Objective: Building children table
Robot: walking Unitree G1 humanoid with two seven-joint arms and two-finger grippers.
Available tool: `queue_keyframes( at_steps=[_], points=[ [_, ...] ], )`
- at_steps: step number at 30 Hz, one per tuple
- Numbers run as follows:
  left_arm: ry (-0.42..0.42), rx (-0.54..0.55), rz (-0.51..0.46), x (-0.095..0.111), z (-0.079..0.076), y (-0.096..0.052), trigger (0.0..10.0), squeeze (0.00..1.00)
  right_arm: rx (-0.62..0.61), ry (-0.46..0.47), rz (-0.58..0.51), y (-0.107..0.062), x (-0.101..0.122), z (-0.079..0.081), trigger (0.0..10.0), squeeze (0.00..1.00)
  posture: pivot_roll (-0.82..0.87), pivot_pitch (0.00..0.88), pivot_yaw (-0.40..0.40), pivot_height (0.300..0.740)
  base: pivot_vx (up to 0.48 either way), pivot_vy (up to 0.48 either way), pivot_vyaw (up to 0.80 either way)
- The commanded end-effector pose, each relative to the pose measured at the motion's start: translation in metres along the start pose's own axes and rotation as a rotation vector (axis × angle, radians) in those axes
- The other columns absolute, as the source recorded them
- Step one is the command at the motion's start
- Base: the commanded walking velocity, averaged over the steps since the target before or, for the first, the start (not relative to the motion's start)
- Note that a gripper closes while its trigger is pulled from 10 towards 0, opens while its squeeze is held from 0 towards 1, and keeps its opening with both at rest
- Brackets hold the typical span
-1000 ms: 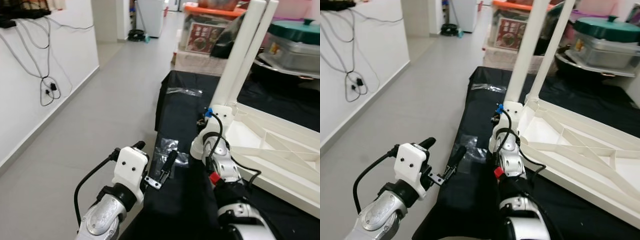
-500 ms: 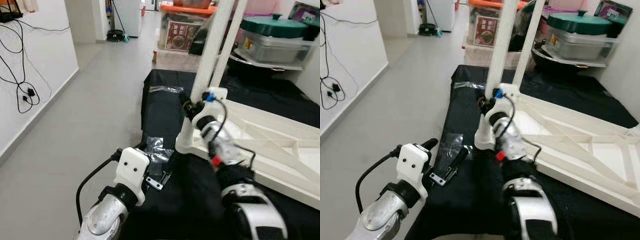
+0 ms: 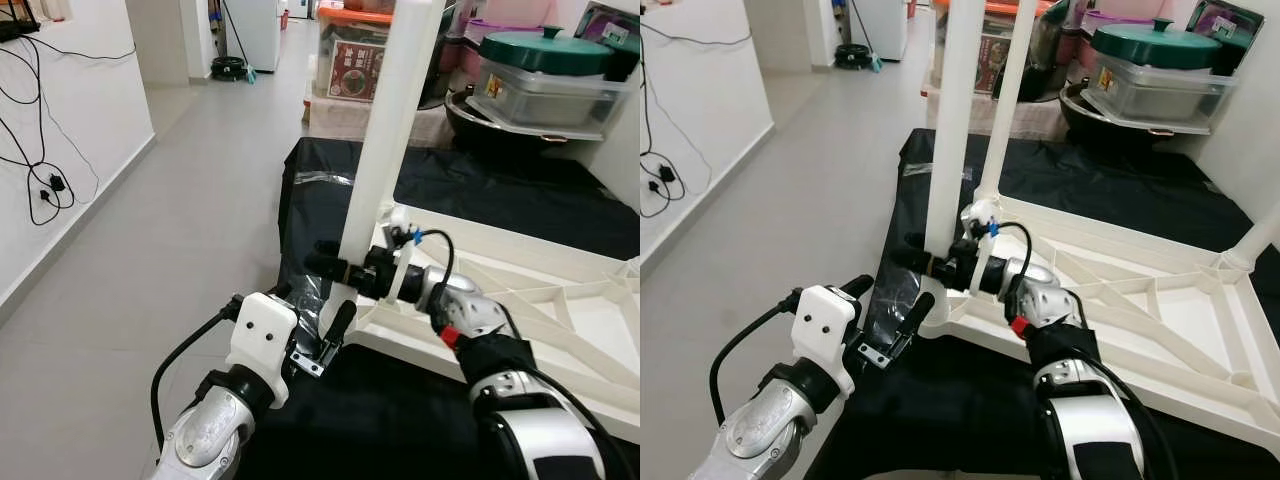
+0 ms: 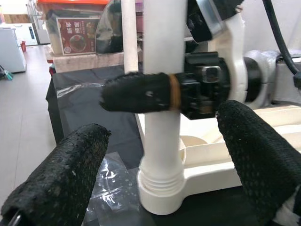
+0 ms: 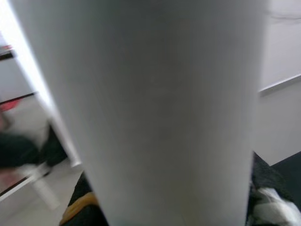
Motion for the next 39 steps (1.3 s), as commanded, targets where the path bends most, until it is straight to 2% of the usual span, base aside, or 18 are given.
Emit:
queue_keyframes(
  at_steps=[1, 4, 6, 9, 10, 11, 13, 15, 23, 26, 27, 29, 30, 31, 32, 33, 34, 39],
  points=[
    [0.005, 0.001, 0.006, -0.001, -0.001, 0.001, 10.0, 0.00, -0.051, 0.047, -0.013, 0.005, -0.004, -0.003, 0.0, 0.00, 0.13, 0.000, -0.108, 0.740, 0.000, 0.000, 0.00],
    [0.004, 0.000, 0.006, -0.001, -0.001, 0.001, 10.0, 0.00, -0.068, 0.064, -0.061, 0.002, 0.002, -0.006, 0.0, 0.00, 0.13, 0.000, -0.106, 0.740, 0.000, 0.000, 0.00],
    [0.004, 0.001, 0.007, -0.002, 0.000, 0.001, 10.0, 0.00, -0.276, 0.011, -0.119, -0.001, 0.011, -0.020, 0.0, 0.00, 0.13, 0.000, -0.109, 0.740, 0.000, 0.000, 0.00],
    [0.005, 0.002, 0.007, -0.002, 0.000, 0.001, 10.0, 0.00, -0.426, -0.028, -0.143, -0.005, 0.015, -0.029, 0.0, 0.00, 0.12, 0.000, -0.108, 0.740, 0.000, 0.000, 0.00],
    [0.004, 0.001, 0.007, -0.002, 0.000, 0.000, 10.0, 0.00, -0.612, -0.040, -0.148, -0.012, 0.014, -0.041, 0.0, 0.00, 0.12, 0.001, -0.104, 0.740, 0.000, 0.000, 0.00],
    [0.004, 0.001, 0.007, -0.002, 0.000, 0.000, 10.0, 0.00, -0.612, -0.040, -0.148, -0.012, 0.014, -0.041, 0.0, 0.00, 0.12, 0.001, -0.104, 0.740, 0.000, 0.000, 0.00],
    [0.003, -0.002, 0.009, -0.002, 0.000, 0.000, 10.0, 0.00, -1.125, -0.112, -0.143, -0.052, 0.007, -0.065, 0.0, 0.00, 0.12, 0.003, -0.102, 0.740, 0.000, 0.000, 0.00],
    [0.003, -0.005, 0.010, -0.003, -0.001, 0.000, 10.0, 0.00, -1.386, -0.142, -0.172, -0.076, 0.001, -0.066, 0.0, 0.00, 0.12, 0.003, -0.102, 0.740, 0.000, 0.000, 0.00],
    [0.002, -0.003, 0.008, -0.002, -0.001, 0.001, 10.0, 0.00, -1.466, -0.107, -0.191, -0.069, -0.010, -0.050, 0.0, 0.00, 0.12, 0.004, -0.105, 0.740, 0.000, 0.000, 0.00],
    [0.004, -0.003, 0.010, -0.003, -0.001, 0.001, 10.0, 0.00, -1.366, -0.093, -0.225, -0.049, -0.009, -0.040, 0.5, 0.00, 0.12, 0.006, -0.105, 0.740, 0.000, 0.000, 0.00],
    [0.004, -0.004, 0.011, -0.003, -0.001, 0.001, 10.0, 0.00, -1.268, -0.079, -0.270, -0.035, -0.005, -0.035, 10.0, 0.00, 0.12, 0.006, -0.105, 0.740, 0.000, 0.000, 0.00],
    [0.003, -0.004, 0.011, -0.003, -0.001, 0.001, 10.0, 0.00, -1.205, -0.071, -0.300, -0.026, -0.003, -0.031, 10.0, 0.00, 0.12, 0.006, -0.104, 0.740, 0.000, 0.000, 0.00],
    [0.003, -0.004, 0.011, -0.003, -0.001, 0.001, 10.0, 0.00, -1.130, -0.084, -0.332, -0.021, 0.003, -0.030, 10.0, 1.00, 0.12, 0.007, -0.106, 0.740, 0.000, 0.000, 0.00],
    [0.003, -0.004, 0.011, -0.003, -0.001, 0.001, 10.0, 0.00, -1.130, -0.084, -0.332, -0.021, 0.003, -0.030, 10.0, 1.00, 0.12, 0.007, -0.106, 0.740, 0.000, 0.000, 0.00],
    [0.004, -0.003, 0.011, -0.003, -0.001, 0.001, 10.0, 0.00, -1.026, -0.067, -0.331, -0.015, 0.005, -0.031, 10.0, 1.00, 0.12, 0.005, -0.106, 0.740, 0.000, 0.000, 0.00],
    [0.004, -0.002, 0.011, -0.003, -0.001, 0.001, 10.0, 0.00, -0.928, -0.052, -0.317, -0.016, 0.008, -0.034, 10.0, 0.00, 0.12, 0.006, -0.109, 0.740, 0.000, 0.000, 0.00],
    [0.005, -0.001, 0.011, -0.003, -0.001, 0.001, 10.0, 0.00, -0.815, -0.002, -0.313, -0.016, 0.010, -0.036, 10.0, 0.00, 0.12, 0.006, -0.109, 0.740, 0.000, 0.000, 0.00],
    [0.006, 0.000, 0.012, -0.004, -0.001, 0.001, 10.0, 0.00, -0.640, 0.029, -0.266, -0.022, 0.012, -0.036, 10.0, 0.00, 0.12, 0.004, -0.107, 0.740, 0.000, 0.000, 0.00]
  ],
)
Point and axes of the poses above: a point about 5 cm out from each wrist's last joint towards the gripper, its own y axis pointing out of the wrist towards the gripper, its own x axis along the axis of the wrist's last joint, z = x × y, the point moved 2 cm from there along y, pointing out of the wrist towards the gripper, and after that the axes turned 7 degrees about y, right-handed, at the moved point
